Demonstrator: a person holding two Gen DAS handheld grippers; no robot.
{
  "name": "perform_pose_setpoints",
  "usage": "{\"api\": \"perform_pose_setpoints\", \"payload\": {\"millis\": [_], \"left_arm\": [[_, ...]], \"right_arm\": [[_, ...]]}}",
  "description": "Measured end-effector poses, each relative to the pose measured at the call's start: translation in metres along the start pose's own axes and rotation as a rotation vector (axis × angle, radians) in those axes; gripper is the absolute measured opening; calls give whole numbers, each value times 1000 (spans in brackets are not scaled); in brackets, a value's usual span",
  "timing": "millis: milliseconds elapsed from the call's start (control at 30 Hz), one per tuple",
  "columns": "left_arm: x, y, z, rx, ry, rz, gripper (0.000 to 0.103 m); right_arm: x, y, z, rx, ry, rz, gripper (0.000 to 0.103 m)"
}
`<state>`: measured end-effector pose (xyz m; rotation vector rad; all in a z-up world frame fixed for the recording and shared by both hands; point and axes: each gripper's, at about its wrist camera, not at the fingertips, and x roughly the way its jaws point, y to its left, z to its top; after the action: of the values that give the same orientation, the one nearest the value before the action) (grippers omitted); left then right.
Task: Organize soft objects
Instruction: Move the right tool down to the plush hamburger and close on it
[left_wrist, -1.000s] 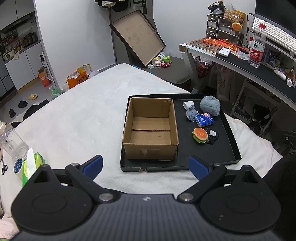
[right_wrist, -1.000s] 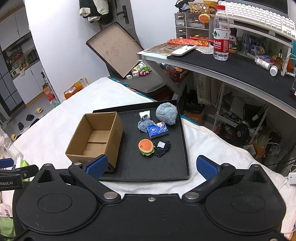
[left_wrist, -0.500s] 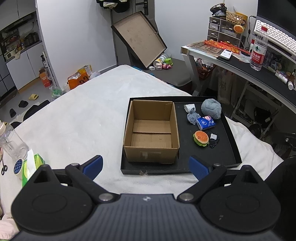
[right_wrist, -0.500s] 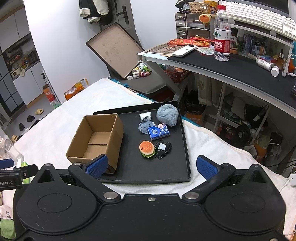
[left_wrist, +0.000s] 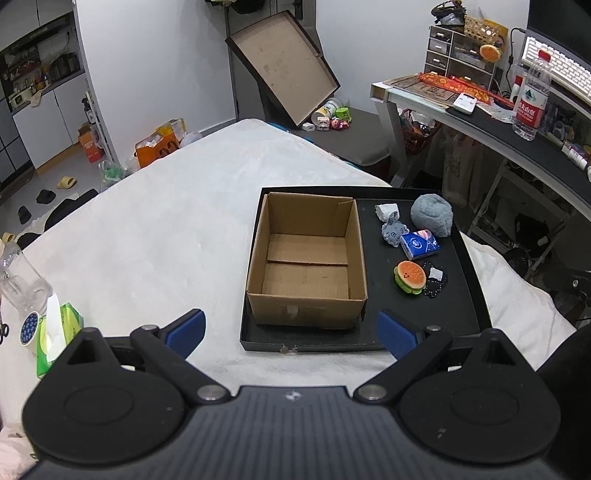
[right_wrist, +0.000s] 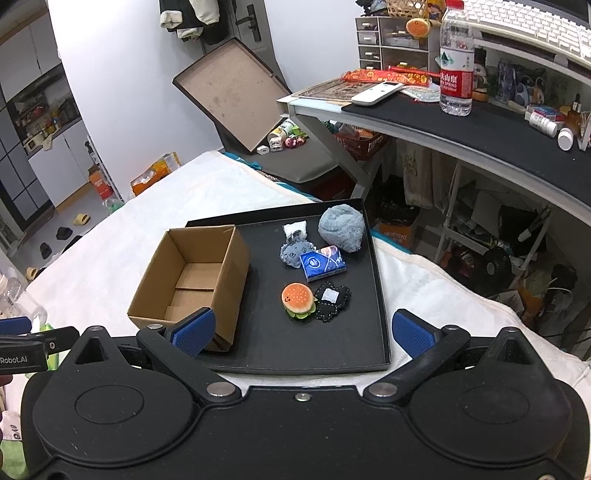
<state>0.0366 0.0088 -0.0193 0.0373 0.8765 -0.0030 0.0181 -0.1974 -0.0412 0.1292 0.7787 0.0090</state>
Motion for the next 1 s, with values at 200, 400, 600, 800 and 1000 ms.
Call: {"api": "perform_pose_setpoints", "payload": {"millis": [200,400,600,800,1000], "left_arm": [[20,-1,4,-2,26,6,98],[39,1,11,-8,47,4,98],[52,1,18,-3,54,0,98],[65,6,22,-2,69,7,98],[80,11,28,-13,86,17,98]], "right_arm": [[19,-8,2,34,25,14,103],[34,-15,6,60,28,23,103],[46,-17,11,56,34,28,103],[59,-19,15,65,49,28,103],[73,-19,19,62,61,25,103]]}}
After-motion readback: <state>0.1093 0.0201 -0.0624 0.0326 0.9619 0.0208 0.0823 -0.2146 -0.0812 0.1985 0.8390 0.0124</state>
